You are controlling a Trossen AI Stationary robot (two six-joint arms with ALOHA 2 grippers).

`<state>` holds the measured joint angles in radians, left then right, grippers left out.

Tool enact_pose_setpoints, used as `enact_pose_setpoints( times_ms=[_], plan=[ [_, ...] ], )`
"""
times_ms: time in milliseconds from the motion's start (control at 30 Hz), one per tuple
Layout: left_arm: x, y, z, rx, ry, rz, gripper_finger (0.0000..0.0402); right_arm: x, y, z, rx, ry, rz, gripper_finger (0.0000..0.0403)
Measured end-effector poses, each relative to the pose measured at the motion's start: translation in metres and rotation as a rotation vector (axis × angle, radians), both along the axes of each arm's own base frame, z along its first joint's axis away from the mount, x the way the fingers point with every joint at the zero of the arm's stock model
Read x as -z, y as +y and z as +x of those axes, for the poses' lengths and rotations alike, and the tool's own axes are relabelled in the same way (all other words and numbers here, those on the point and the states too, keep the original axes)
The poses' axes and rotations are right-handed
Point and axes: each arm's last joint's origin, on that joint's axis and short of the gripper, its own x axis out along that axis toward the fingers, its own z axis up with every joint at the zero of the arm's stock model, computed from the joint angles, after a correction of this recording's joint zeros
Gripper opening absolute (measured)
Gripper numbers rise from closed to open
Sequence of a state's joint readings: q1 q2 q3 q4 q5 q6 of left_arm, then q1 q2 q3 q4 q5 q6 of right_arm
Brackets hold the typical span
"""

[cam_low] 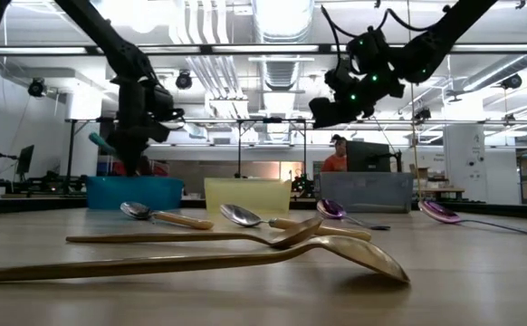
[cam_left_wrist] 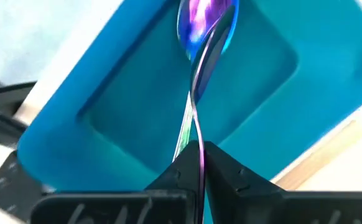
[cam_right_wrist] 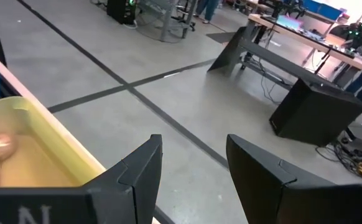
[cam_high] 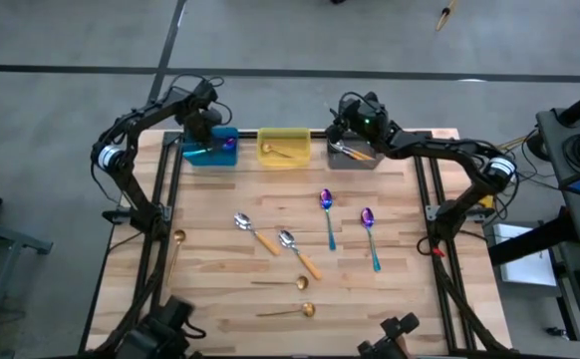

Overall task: Sort silverware by color (type)
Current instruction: Put the blue spoon into the blue bin

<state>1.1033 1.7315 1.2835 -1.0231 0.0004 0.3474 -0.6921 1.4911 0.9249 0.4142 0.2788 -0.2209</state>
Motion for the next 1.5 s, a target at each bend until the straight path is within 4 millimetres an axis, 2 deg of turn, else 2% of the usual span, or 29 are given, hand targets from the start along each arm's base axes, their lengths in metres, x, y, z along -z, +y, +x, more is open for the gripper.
enact_pose_setpoints(
  times_ms=[133, 367, 1267, 1500],
  plan=[
    [0.003, 0.005, 0.001, -0.089, -0.051, 0.000, 0.0000, 0.004, -0.005, -0.001, 0.015, -0.003, -0.002, 0.0170],
    [0.008, 0.008, 0.003, -0.144, -0.059, -0.001, 0.0000, 0.005, -0.009, -0.003, 0.026, 0.000, 0.004, 0.0170],
    [0.010, 0.012, 0.004, -0.218, -0.078, 0.017, 0.0000, 0.007, -0.008, -0.003, 0.026, 0.013, 0.012, 0.0170],
    [0.009, 0.016, 0.004, -0.226, -0.049, 0.083, 0.0032, 0.007, -0.008, -0.003, 0.026, 0.017, 0.015, 0.0170]
  ],
)
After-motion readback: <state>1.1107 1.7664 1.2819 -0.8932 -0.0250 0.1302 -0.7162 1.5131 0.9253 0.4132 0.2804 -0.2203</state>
